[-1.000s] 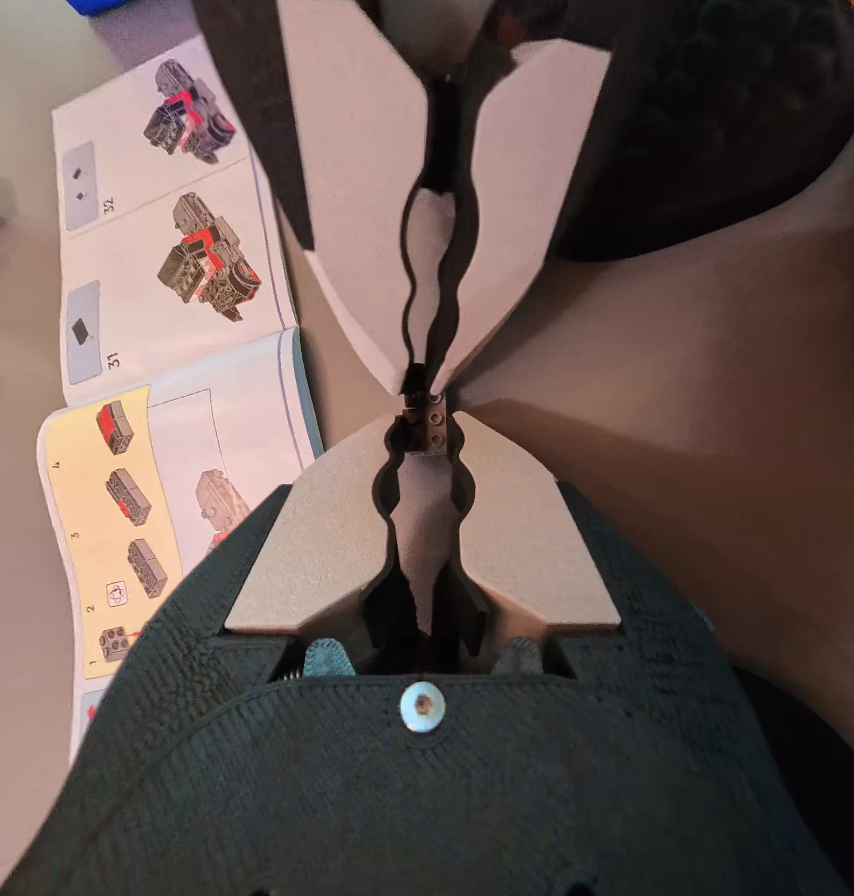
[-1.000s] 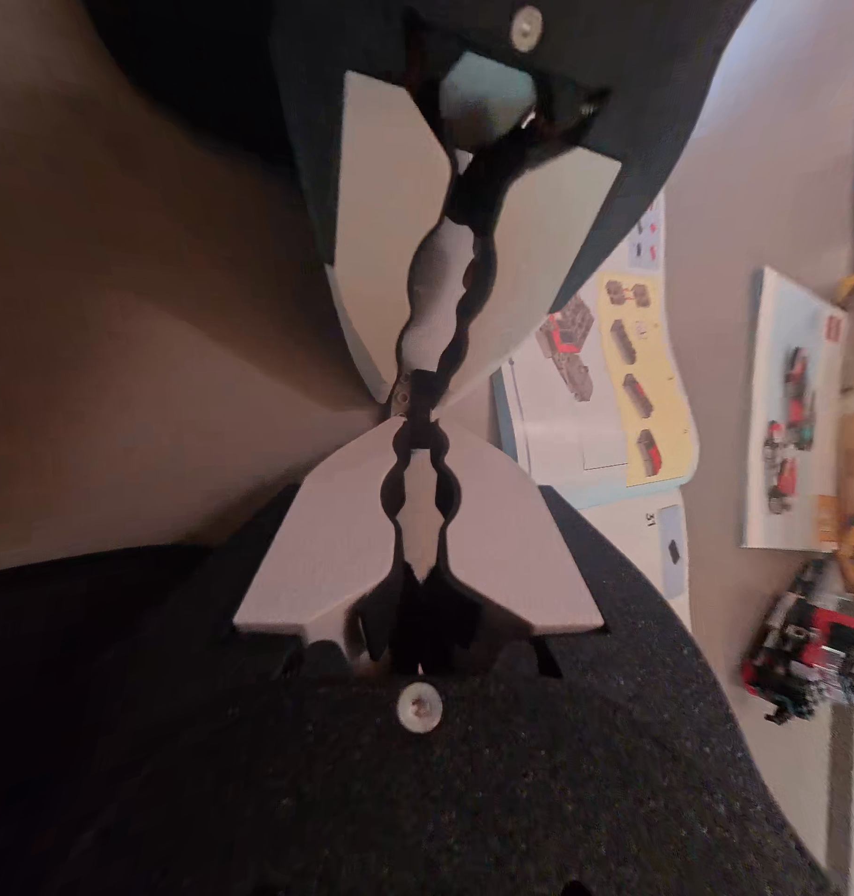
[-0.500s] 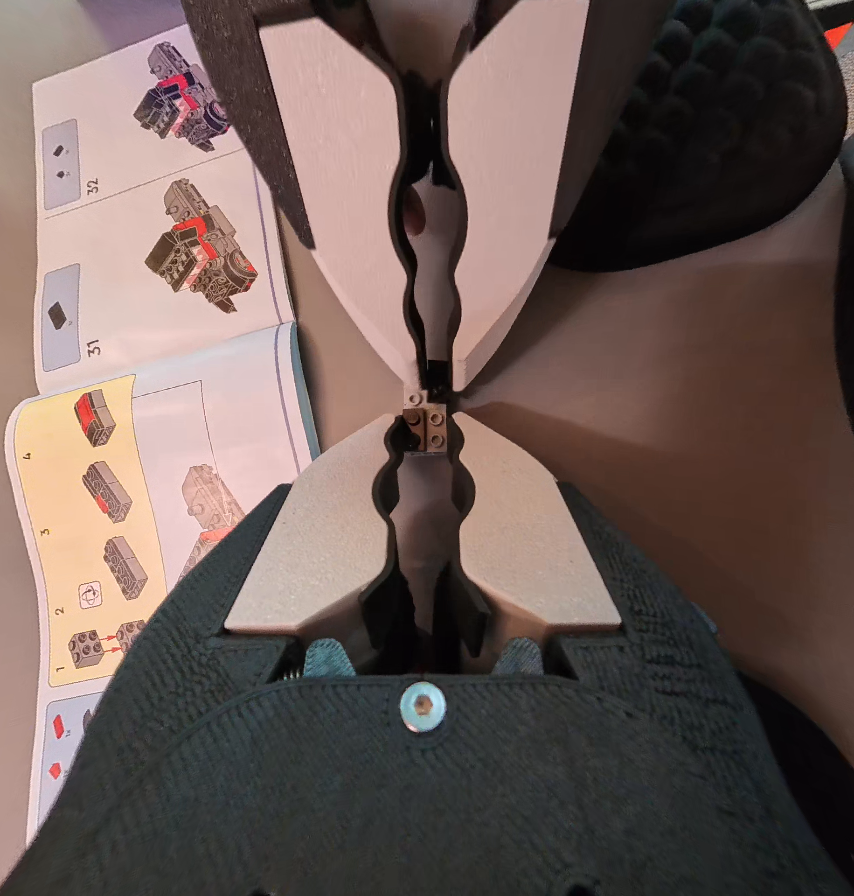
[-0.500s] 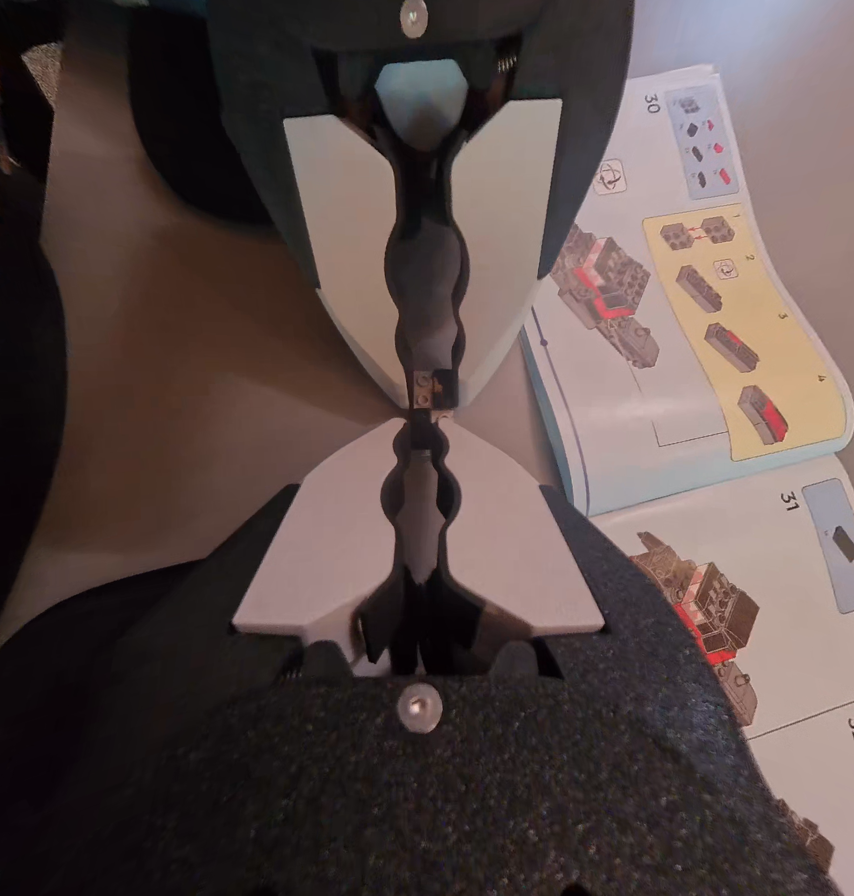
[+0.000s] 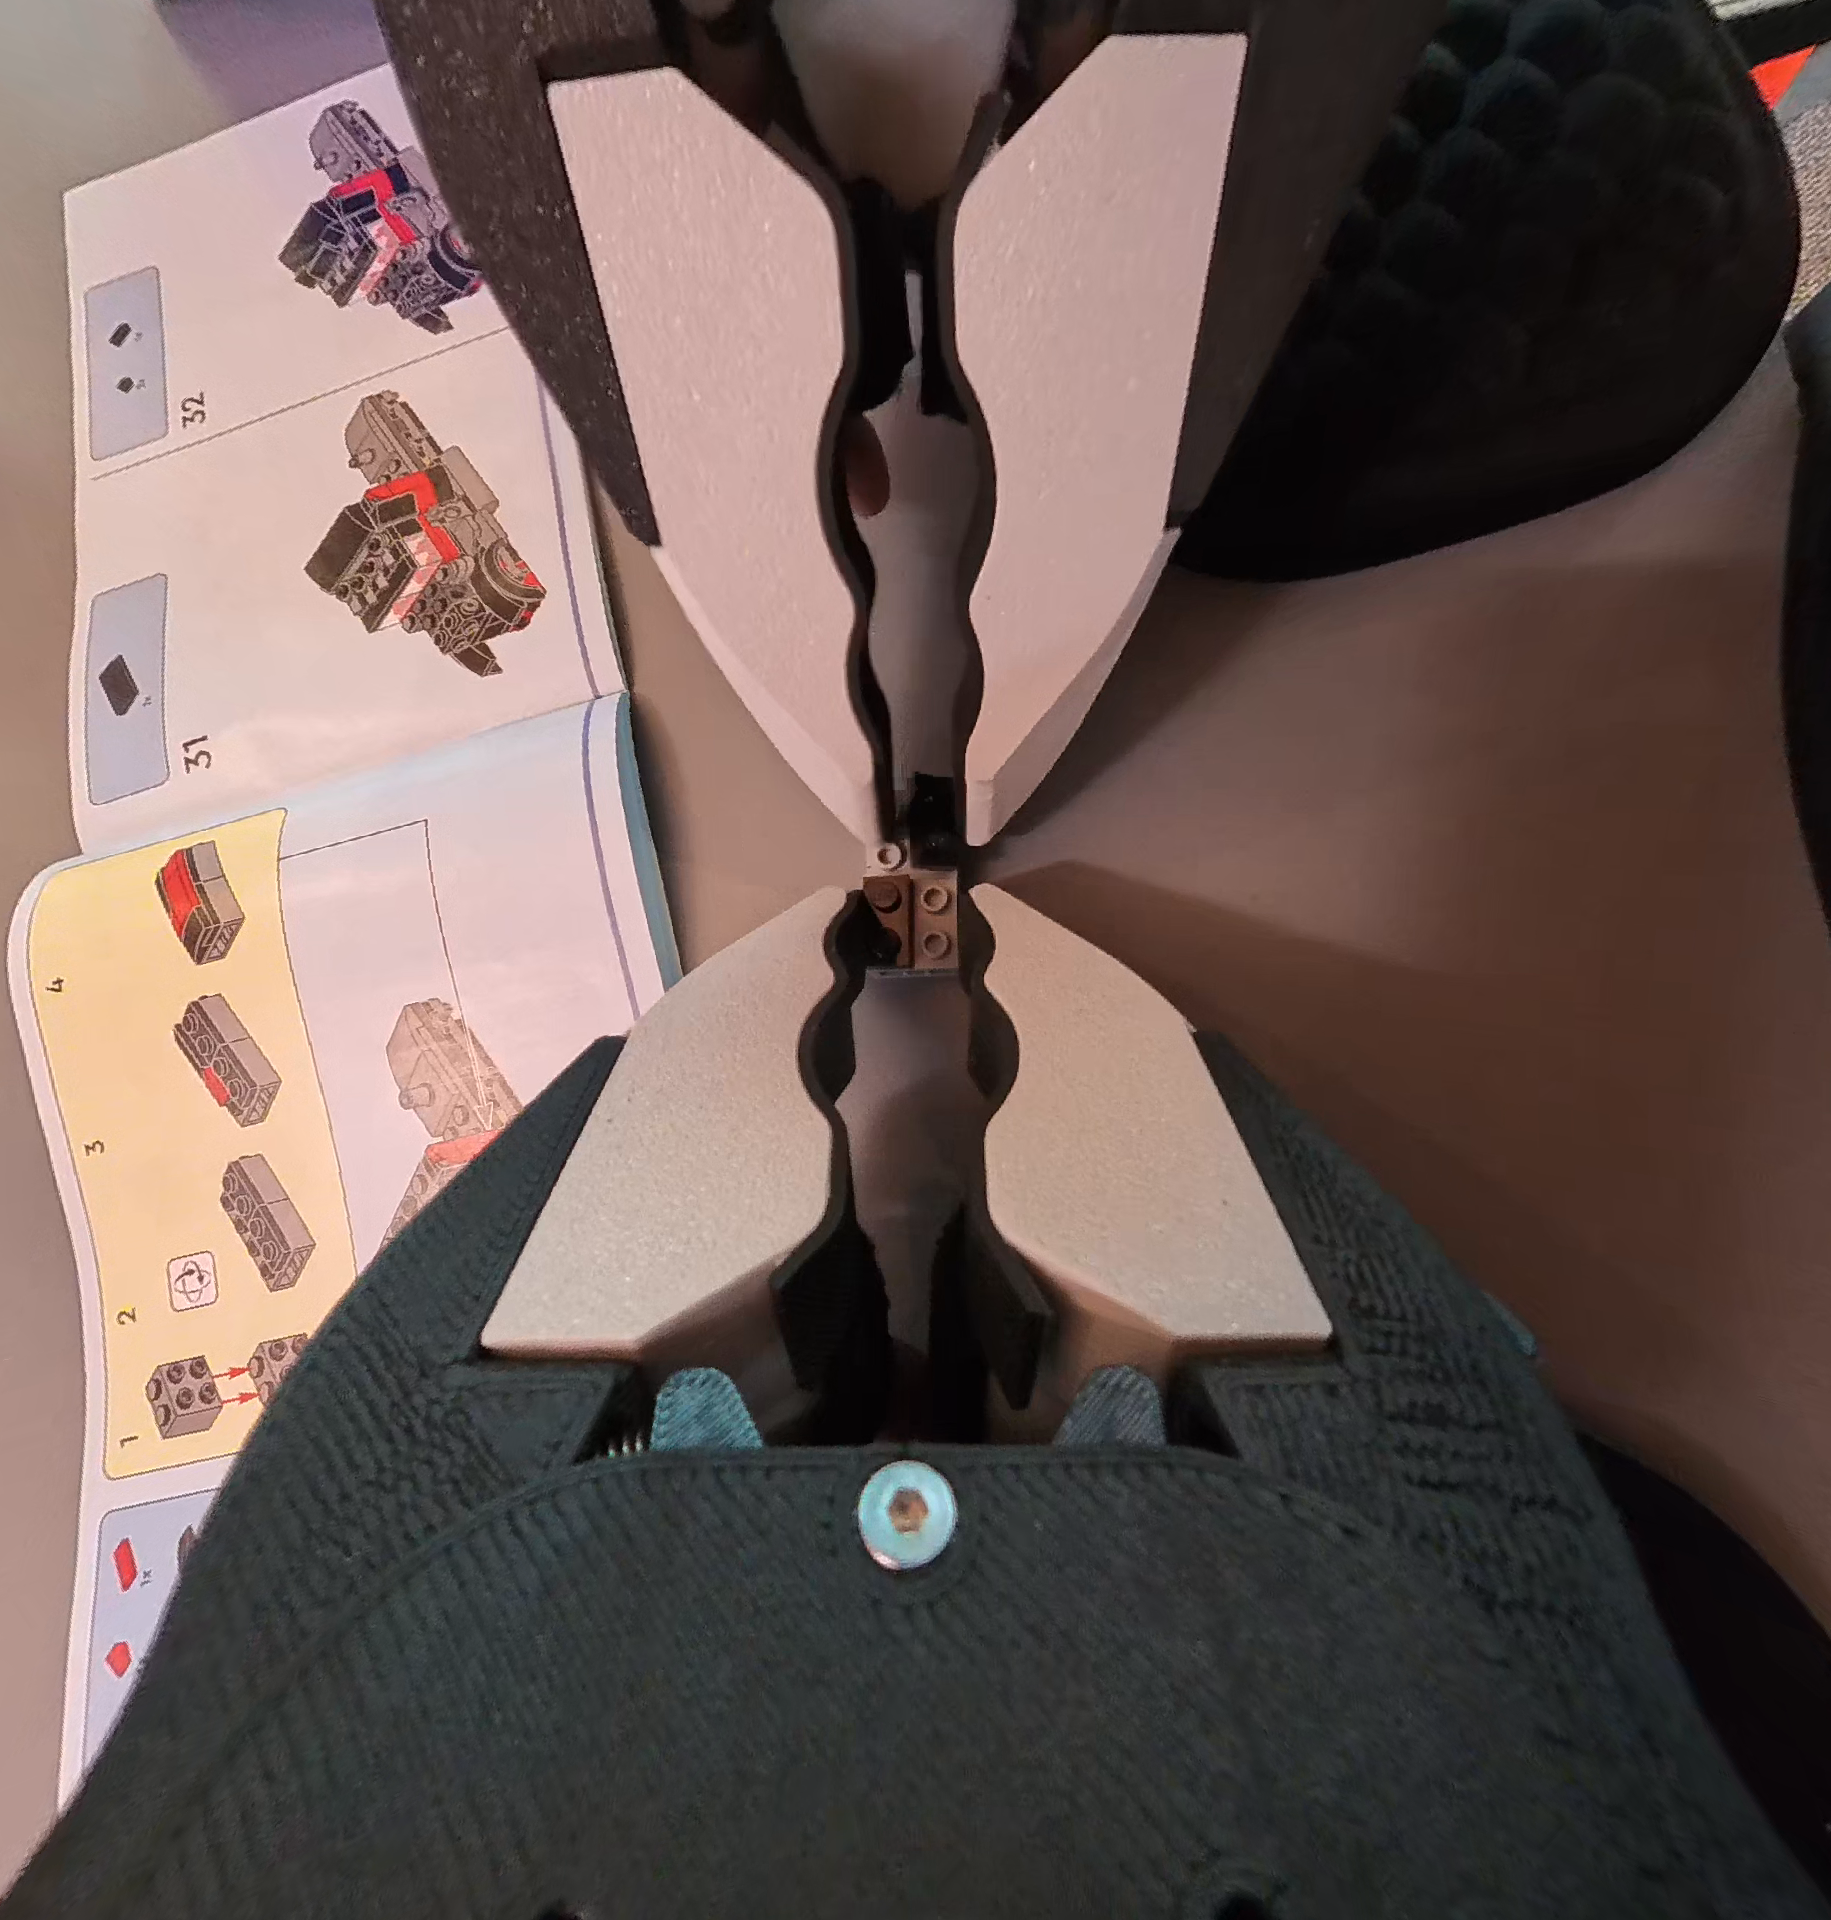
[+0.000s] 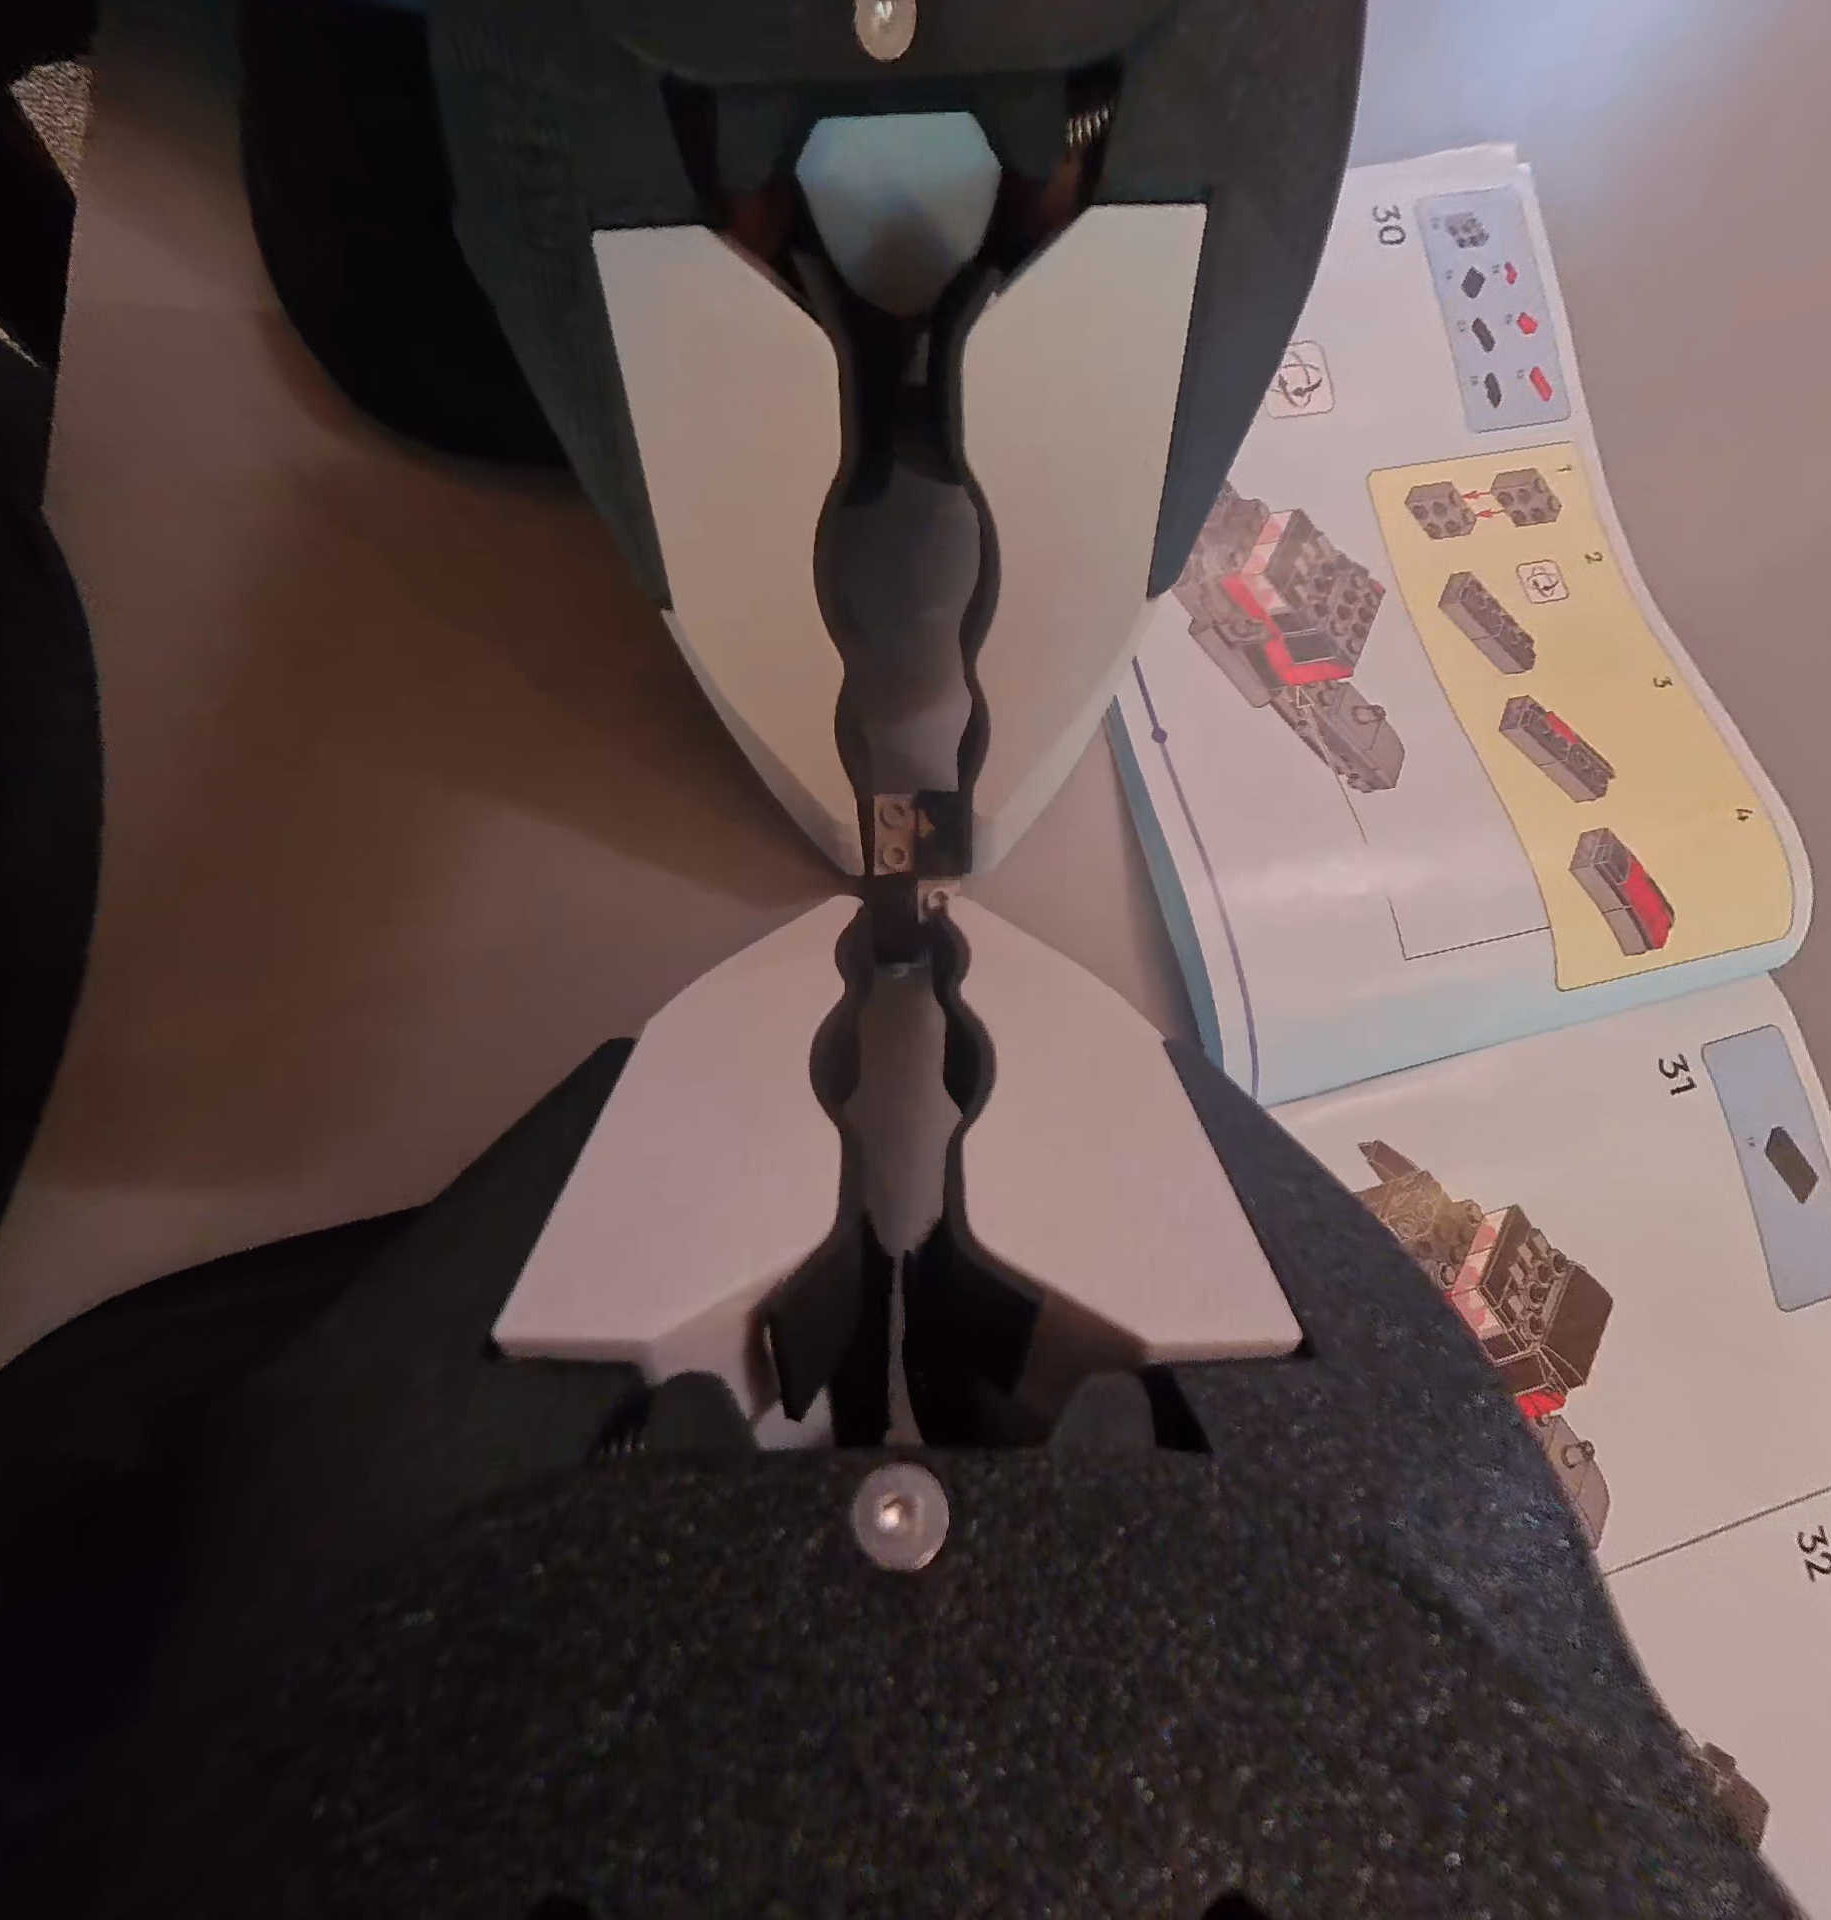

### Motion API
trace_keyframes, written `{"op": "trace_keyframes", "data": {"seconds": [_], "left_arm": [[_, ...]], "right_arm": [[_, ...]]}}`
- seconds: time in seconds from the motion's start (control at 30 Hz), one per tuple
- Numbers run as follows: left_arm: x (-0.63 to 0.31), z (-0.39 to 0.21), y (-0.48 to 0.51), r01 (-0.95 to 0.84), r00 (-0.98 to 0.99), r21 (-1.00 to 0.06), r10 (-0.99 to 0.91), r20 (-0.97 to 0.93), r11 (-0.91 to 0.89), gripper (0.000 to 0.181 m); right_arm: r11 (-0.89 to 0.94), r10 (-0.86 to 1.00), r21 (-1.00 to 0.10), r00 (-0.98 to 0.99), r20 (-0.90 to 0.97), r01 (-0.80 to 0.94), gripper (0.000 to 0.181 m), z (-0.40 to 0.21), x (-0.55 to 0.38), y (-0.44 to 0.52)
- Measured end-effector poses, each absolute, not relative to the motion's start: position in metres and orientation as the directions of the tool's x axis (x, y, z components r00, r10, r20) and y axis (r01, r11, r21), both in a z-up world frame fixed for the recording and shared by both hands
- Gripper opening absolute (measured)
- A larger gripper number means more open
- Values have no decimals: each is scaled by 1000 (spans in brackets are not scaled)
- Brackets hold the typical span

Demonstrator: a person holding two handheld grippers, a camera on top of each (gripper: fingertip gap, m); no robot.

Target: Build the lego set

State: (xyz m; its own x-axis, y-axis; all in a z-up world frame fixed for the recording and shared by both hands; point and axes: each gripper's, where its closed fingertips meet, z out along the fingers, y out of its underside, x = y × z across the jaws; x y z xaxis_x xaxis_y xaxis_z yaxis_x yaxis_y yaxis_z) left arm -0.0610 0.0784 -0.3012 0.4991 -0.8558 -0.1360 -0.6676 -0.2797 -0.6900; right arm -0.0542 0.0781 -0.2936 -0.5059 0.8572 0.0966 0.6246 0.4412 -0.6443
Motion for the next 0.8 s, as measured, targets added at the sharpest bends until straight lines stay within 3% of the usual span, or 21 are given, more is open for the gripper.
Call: {"op": "trace_keyframes", "data": {"seconds": [0.57, 0.8], "left_arm": [[-61, -301, 79, -668, 499, -690, -856, -137, -278, 17], [-61, -301, 79, -668, 497, -690, -857, -136, -278, 17]], "right_arm": [[350, 887, -682, -461, 22, 642, 13, -291, -50, 81], [626, 684, -678, -688, 242, 385, 18, -278, -48, 84]]}}
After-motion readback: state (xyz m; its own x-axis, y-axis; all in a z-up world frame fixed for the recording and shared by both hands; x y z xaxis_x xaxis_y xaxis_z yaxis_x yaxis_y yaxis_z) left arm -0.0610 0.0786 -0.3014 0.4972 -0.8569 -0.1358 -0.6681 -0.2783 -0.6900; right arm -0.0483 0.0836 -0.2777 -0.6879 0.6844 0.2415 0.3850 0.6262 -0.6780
